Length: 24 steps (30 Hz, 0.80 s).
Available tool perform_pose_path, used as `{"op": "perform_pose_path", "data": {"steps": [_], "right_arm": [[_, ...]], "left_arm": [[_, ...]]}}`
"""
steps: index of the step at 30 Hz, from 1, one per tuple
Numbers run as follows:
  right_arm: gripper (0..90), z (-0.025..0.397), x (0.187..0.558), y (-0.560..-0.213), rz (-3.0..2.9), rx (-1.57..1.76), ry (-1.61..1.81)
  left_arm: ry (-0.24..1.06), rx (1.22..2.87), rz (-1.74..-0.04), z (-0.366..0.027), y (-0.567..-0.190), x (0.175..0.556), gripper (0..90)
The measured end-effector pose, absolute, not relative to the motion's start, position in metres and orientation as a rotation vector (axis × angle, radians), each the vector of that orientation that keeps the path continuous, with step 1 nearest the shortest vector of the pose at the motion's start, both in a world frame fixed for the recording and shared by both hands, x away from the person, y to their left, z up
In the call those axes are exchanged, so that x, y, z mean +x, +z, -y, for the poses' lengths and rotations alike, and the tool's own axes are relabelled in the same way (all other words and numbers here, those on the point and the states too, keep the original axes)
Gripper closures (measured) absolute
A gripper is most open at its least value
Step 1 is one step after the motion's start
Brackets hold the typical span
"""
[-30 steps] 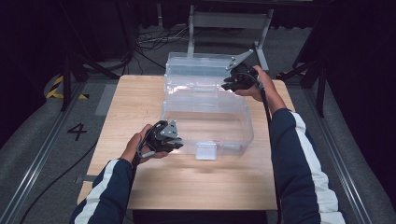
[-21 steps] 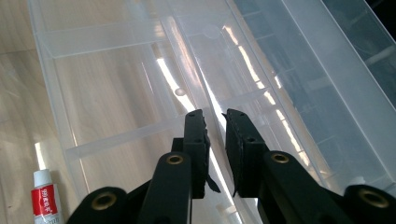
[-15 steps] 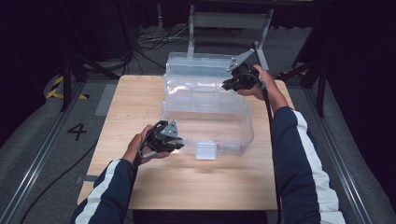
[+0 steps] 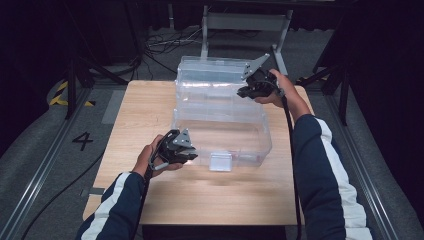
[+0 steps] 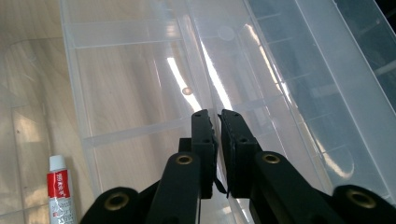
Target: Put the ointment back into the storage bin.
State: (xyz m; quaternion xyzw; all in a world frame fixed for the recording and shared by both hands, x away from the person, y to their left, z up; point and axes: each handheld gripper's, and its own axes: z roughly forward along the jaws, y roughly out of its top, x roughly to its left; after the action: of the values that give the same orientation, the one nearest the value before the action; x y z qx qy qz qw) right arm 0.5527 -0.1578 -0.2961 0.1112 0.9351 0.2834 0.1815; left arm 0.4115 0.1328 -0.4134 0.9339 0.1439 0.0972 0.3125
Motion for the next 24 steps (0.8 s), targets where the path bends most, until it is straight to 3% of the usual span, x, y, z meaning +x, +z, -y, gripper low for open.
{"op": "perform_pose_path", "data": {"steps": [24], "right_arm": [[86.0, 0.157, 0.530, -0.292, -2.628, 0.283, 0.811]], "left_arm": [[0.258, 2.456, -0.405, -0.132, -0.414, 0.410, 70.8]]}}
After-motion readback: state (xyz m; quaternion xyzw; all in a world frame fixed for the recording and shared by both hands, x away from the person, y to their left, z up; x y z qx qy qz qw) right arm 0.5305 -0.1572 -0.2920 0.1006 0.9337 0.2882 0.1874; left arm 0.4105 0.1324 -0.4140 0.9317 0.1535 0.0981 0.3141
